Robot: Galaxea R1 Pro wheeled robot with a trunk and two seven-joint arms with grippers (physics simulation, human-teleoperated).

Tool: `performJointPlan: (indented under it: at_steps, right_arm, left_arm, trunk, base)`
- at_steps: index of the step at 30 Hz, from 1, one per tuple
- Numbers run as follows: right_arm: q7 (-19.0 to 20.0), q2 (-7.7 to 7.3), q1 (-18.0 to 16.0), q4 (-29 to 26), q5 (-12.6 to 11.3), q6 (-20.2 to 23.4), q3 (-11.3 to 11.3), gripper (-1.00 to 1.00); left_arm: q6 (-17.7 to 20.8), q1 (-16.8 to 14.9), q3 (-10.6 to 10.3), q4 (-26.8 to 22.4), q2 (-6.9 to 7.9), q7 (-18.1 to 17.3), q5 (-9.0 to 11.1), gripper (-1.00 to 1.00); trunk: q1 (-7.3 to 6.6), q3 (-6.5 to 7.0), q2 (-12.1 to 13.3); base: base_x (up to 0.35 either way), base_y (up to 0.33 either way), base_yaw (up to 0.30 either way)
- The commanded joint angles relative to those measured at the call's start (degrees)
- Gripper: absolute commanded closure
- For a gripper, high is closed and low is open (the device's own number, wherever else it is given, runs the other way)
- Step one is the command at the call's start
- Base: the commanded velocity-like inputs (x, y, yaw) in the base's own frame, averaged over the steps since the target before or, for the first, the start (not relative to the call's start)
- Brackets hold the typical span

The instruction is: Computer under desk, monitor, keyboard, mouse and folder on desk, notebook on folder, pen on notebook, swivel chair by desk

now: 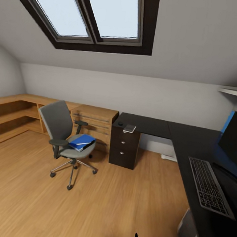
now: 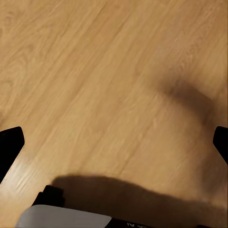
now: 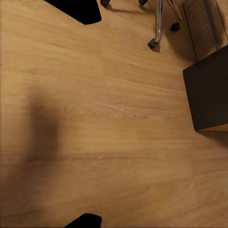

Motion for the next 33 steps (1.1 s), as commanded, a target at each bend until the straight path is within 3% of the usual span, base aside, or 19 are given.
performJointPlan:
  at_steps: [1, 11, 18, 33]
  right_arm:
    - [0.3, -0.09, 0.0, 0.1, -0.6, -0.3, 0.2, -1.00]
    - [0.3, -0.13, -0.1, 0.1, -0.7, -0.4, 0.1, -1.00]
    - [0.2, 0.10, -0.1, 3.8, -0.6, 0.1, 0.5, -1.00]
    - [0.2, -0.25, -0.2, 4.7, -0.5, 0.0, 0.4, -1.00]
  left_arm:
    - [0.2, 0.0, -0.3, 0.0, 0.06, 0.5, 0.6, -1.00]
    - [-0.1, 0.0, -0.4, 0.4, -0.04, 0.5, 0.5, -1.00]
    - [-4.1, 0.0, -0.5, 1.8, -0.06, 0.5, 0.5, -1.00]
    - [-4.3, 0.0, -0.5, 2.0, -0.06, 0.5, 0.5, -1.00]
  trunk:
    - [0.04, -0.05, 0.0]
    - [0.04, -0.05, 0.0]
    - [0.04, -0.05, 0.0]
    - [0.04, -0.05, 0.0]
  base:
    - [0.297, 0.158, 0.050]
    - [0.320, 0.051, 0.011]
    - [0.337, 0.001, 0.000]
    - [0.338, 0.000, 0.000]
